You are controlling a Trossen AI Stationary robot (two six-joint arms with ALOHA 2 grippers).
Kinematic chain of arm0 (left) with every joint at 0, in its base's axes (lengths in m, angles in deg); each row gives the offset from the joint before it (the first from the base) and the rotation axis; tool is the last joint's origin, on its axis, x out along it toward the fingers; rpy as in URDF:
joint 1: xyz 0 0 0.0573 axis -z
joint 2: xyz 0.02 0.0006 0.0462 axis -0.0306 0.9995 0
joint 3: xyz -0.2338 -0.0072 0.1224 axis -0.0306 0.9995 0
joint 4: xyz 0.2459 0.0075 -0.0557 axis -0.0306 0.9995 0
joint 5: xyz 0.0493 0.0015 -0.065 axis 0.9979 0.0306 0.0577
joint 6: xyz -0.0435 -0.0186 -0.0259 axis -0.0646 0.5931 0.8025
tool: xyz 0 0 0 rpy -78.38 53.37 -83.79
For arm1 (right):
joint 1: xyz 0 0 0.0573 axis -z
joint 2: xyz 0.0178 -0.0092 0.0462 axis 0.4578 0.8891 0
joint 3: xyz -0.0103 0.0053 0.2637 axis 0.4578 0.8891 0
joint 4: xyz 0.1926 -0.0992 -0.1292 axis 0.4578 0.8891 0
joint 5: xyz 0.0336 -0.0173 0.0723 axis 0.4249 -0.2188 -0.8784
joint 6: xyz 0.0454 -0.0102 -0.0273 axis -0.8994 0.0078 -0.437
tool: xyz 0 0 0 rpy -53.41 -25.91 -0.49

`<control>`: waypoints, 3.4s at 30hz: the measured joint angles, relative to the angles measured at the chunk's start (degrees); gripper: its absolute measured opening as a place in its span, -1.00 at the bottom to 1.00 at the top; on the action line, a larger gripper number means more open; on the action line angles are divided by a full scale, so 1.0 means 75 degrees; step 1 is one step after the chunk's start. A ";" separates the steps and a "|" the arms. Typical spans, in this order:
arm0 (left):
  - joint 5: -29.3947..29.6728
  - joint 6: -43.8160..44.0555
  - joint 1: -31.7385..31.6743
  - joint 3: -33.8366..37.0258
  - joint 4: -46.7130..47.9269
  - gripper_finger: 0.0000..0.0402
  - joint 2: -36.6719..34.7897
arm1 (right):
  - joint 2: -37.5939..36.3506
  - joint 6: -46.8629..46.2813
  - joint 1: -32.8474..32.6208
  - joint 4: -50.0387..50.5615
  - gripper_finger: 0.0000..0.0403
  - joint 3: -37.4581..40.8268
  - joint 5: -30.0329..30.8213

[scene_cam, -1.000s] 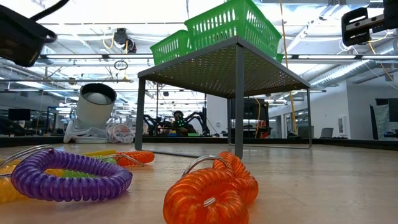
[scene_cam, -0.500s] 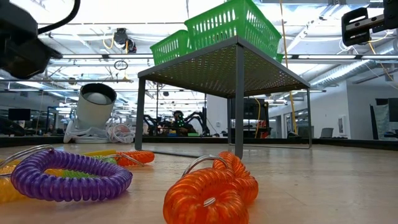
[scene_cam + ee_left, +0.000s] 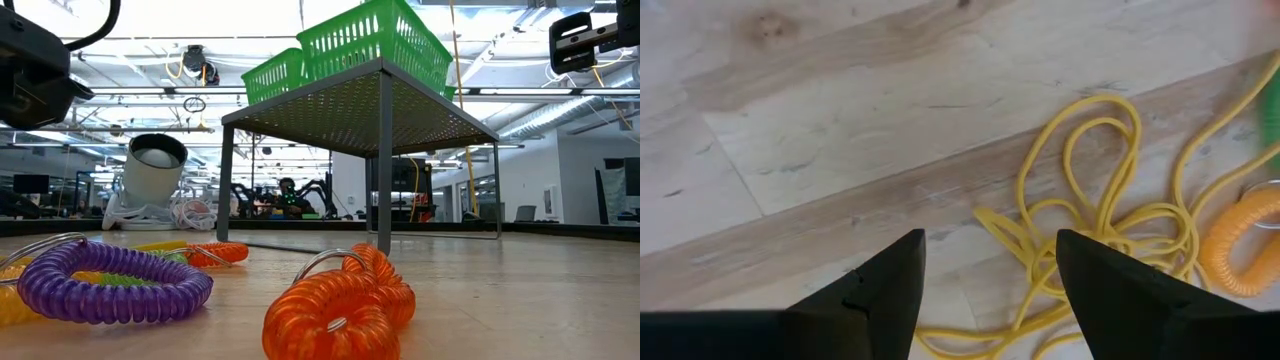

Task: Pick & Place Office Desk Supplies
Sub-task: Put the yellow rubber band into the top left green bin on the shelf

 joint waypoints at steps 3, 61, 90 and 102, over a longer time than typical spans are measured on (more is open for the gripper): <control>-0.0035 0.0003 0.0000 0.0000 -0.0040 -0.02 0.0000 | -0.0002 0.0002 0.0000 -0.0001 -0.91 -0.0002 0.0000; 0.2819 -0.2069 -0.0474 0.0015 0.0633 -0.98 -0.1185 | -0.0002 0.0002 -0.0003 -0.0001 -0.90 -0.0001 0.0000; 0.5648 -0.9928 -0.1308 0.0001 -0.4189 -0.96 -0.3828 | 0.0001 0.0000 -0.0003 0.0001 -0.90 -0.0002 0.0000; 0.5239 -1.2929 -0.2707 -0.0003 -0.6514 -0.97 -0.3940 | 0.0000 0.0000 -0.0001 -0.0001 -0.90 -0.0001 0.0000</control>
